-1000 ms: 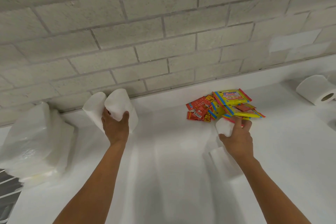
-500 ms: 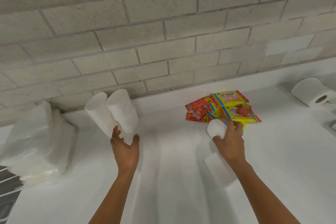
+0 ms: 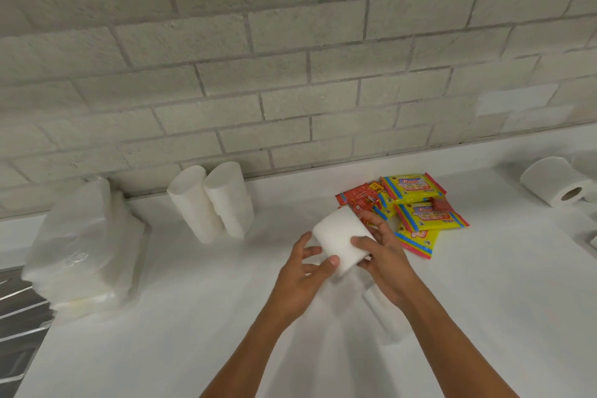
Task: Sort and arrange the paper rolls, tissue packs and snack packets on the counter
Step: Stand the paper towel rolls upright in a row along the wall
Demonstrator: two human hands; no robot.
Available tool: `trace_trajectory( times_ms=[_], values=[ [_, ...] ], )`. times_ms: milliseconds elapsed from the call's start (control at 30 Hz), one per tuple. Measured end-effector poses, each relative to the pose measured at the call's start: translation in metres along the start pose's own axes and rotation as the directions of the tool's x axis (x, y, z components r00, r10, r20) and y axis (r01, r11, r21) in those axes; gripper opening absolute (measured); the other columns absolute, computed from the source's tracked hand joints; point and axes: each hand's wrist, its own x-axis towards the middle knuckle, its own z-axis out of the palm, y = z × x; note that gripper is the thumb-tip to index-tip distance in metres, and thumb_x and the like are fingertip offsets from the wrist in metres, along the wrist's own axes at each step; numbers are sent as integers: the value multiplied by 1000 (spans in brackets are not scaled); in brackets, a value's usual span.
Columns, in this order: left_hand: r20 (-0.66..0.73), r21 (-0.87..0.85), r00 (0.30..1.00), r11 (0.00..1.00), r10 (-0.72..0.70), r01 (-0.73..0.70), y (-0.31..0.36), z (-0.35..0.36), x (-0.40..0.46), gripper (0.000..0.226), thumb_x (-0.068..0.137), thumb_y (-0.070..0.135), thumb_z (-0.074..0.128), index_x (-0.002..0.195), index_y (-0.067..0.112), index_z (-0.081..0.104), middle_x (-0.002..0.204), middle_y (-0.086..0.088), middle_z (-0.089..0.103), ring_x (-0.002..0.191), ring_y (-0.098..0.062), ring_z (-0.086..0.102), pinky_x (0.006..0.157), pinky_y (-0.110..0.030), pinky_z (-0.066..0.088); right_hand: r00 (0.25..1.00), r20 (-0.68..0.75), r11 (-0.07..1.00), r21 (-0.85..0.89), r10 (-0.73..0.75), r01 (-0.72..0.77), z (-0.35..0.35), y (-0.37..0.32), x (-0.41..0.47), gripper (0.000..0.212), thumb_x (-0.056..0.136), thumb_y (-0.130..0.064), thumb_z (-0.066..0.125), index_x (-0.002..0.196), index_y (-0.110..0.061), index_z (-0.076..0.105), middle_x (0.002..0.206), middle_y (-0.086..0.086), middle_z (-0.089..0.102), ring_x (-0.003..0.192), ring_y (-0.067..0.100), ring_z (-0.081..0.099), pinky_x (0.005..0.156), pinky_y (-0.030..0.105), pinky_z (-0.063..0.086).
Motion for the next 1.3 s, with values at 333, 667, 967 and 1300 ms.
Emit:
trace_trajectory(
  times_ms=[333, 667, 967, 1300],
  values=[
    [-144, -147, 989, 989, -27, 5, 1, -6, -9, 65, 79, 34, 82, 134, 38, 47, 116, 12, 65, 95, -3, 68, 87, -36, 59, 972, 233, 992, -126, 22, 7, 7, 5, -1, 67, 75, -5, 77, 132, -33, 56, 130, 7, 60, 117, 25, 62, 91, 40, 55],
    [-394, 43, 918, 997, -44, 66, -7, -35, 27, 65, 79, 28, 82, 134, 24, 48, 120, 6, 62, 104, -15, 63, 90, -32, 53, 984, 178, 789, -601, -28, 132, -2, 0, 11, 43, 89, -13, 69, 125, -34, 58, 122, -10, 62, 112, 10, 58, 86, 18, 47],
    [-563, 149, 826, 980, -23, 130, -12, -55, 101, 60, 78, 29, 77, 129, 22, 45, 116, 3, 58, 108, -26, 60, 96, -42, 50, 993, 104, 626, -770, -64, 121, -38, 0, 12, 38, 89, -18, 71, 120, -36, 60, 121, -8, 59, 107, 6, 55, 90, 19, 46],
    [-649, 157, 759, 965, -61, 211, -25, -44, 136, 64, 80, 24, 74, 134, 18, 41, 129, -5, 58, 117, -33, 56, 100, -50, 47, 989, -92, 535, -833, 120, -142, -71, -3, -6, 67, 73, -54, 79, 131, -40, 50, 124, -6, 49, 109, 12, 50, 95, 32, 46]
  ],
)
